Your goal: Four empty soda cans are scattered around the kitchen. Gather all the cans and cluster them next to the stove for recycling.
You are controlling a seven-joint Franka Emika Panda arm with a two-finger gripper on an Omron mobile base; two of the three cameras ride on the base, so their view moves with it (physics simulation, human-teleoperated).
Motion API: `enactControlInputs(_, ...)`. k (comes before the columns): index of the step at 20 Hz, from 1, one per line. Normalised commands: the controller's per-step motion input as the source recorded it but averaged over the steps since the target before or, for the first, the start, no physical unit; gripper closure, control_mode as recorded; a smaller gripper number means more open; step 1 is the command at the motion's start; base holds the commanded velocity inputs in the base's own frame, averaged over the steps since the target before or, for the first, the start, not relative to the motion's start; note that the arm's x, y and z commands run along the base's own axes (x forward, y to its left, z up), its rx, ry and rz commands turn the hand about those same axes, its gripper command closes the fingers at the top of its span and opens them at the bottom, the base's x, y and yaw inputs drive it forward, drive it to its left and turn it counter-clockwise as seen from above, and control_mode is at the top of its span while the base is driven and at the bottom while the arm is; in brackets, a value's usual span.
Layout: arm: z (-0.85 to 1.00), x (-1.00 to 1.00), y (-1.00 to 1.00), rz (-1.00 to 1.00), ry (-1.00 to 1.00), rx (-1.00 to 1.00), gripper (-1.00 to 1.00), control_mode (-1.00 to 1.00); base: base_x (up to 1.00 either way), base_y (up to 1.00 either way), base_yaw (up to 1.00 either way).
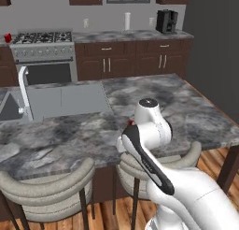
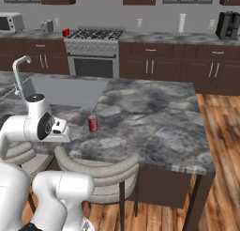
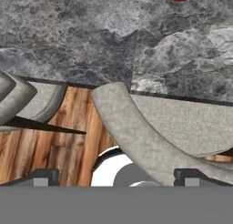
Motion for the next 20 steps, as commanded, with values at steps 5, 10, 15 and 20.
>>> enactControlInputs(5, 0.63, 0.99, -0.04, 0.00, 0.07, 0.00, -1.00, -1.00, 0.00, 0.00, 0.00)
enactControlInputs(10, 0.46, 0.78, -0.21, -0.11, 0.19, -0.03, -1.00, -1.00, 0.00, 0.00, 0.00)
enactControlInputs(15, 0.00, 0.99, -0.15, -0.20, 0.07, 0.00, -1.00, -1.00, 0.00, 0.00, 0.00)
enactControlInputs(20, -0.18, 1.00, -0.13, -0.16, 0.05, 0.00, -1.00, -1.00, 0.00, 0.00, 0.00)
